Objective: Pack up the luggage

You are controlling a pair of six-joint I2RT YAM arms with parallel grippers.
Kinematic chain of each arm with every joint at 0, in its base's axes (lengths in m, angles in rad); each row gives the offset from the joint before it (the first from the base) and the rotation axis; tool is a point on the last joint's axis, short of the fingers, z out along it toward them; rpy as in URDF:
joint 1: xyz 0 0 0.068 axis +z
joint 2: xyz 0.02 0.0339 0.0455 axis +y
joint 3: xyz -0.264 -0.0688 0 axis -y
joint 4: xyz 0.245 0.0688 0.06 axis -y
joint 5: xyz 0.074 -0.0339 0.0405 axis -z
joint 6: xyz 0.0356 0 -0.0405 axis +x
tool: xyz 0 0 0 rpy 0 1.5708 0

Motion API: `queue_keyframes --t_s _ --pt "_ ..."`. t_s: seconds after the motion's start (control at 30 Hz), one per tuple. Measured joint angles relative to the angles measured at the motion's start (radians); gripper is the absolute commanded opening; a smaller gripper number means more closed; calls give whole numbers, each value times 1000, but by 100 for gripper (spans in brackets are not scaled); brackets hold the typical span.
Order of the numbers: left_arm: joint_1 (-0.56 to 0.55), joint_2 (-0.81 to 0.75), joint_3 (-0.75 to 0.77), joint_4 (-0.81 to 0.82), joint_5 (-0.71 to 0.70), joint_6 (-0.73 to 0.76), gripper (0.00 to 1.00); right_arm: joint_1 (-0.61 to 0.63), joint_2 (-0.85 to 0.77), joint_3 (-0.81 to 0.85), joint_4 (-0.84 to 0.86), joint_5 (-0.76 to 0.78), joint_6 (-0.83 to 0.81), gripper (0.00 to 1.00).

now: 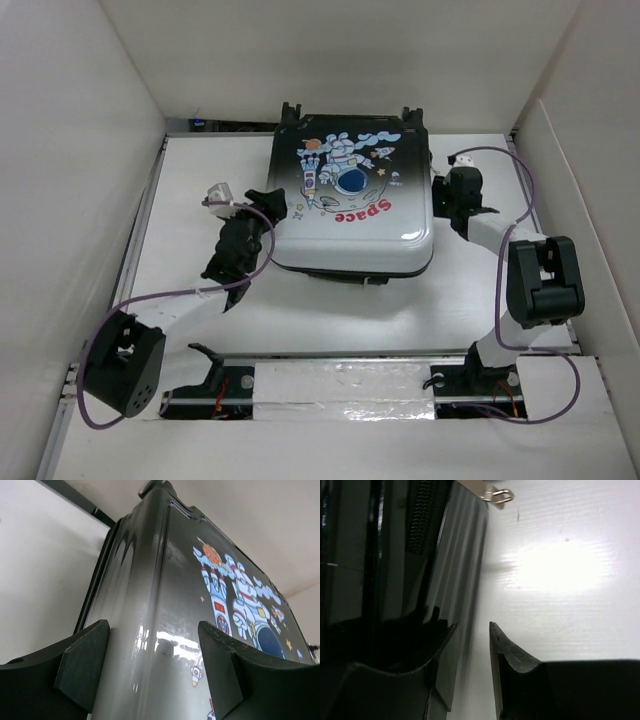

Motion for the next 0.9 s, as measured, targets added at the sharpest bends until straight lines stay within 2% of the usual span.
queue_keyframes --t_s 0.1,0.2,0.33,0.5,0.63,0.73,0.9 --pt "-93 -29 -18 -13 -101 11 67 -52 47 71 -41 -43 -29 49" --pt "-184 -35 -18 -27 -164 11 67 -122 84 128 -58 -68 -37 69" --pt "-329 -59 -15 -77 -218 11 69 -199 88 200 -84 -69 -51 81" --pt "-481 -101 14 -202 -229 40 71 -251 116 273 -113 -55 -79 93" --pt "-526 -134 87 -341 -222 79 78 -257 126 367 -101 -105 -28 99" --pt "-433 -150 154 -411 -146 76 79 -256 90 393 -65 -144 5 100" --pt "-48 -79 376 -344 61 -1 80 -190 -10 382 -70 -238 43 100"
